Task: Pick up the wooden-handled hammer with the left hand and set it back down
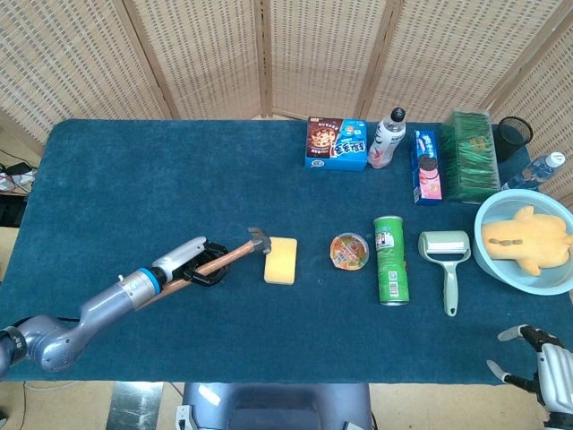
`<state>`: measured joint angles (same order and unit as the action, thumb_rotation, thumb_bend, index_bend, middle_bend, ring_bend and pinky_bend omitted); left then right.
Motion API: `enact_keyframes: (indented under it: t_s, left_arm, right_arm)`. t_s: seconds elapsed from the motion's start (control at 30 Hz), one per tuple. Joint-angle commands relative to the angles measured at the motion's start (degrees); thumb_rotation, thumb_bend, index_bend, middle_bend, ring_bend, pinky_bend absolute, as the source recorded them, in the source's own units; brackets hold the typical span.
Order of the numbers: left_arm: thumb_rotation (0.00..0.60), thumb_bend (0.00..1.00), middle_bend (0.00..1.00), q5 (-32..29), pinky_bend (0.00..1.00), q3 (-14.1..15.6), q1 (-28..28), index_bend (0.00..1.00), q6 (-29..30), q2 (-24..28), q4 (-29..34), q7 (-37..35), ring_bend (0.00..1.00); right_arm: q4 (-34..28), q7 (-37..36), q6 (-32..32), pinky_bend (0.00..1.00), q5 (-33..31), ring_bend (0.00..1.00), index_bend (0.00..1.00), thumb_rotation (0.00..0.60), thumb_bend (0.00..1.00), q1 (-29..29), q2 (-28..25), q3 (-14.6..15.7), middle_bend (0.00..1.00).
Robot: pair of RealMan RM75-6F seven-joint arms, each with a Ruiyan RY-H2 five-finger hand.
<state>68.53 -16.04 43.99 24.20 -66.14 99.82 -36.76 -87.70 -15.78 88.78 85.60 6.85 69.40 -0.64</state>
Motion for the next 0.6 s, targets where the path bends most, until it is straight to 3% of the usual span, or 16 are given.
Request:
enact_keyframes:
  t_s: [0.03,0.17,0.37,0.6]
  left_arm:
    - [0.600,0.52,0.77,1.95,0.83,1.45,-2.17,0.71,2.91,0.80,-0.03,0.82,0.75]
    - [0.600,0.51,0.77,4.81,0.83,4.21,-6.62,0.71,11.35,0.06,-1.08,4.22,0.75]
    - [0.600,0.51,0.77,4.51,0.83,6.89,-10.09,0.71,19.46,-3.95,-5.85,10.27,0.75]
    - [0.600,0.50,0.77,1.03,0.78,8.27,-11.05,0.71,23.94,-9.51,-12.35,19.58,0.75]
  right_arm:
    - [-0.09,0.21,-0.04,0.33,0.11,0.40,0.46,0.600,0.16,-0.07,0.01,0.03,0.44]
    - [-0.18,0.48,-0.51,0.33,0.35,0.40,0.46,0.600,0.16,-0.45,0.28,0.06,0.44]
    - [0.05,0.56,-1.35,0.33,0.46,0.40,0.46,0.600,0.16,-1.03,0.55,0.09,0.44]
    - [0.35,0.25,-1.71,0.33,0.23,0.40,0.46,0.600,0.16,-1.24,0.59,0.03,0.44]
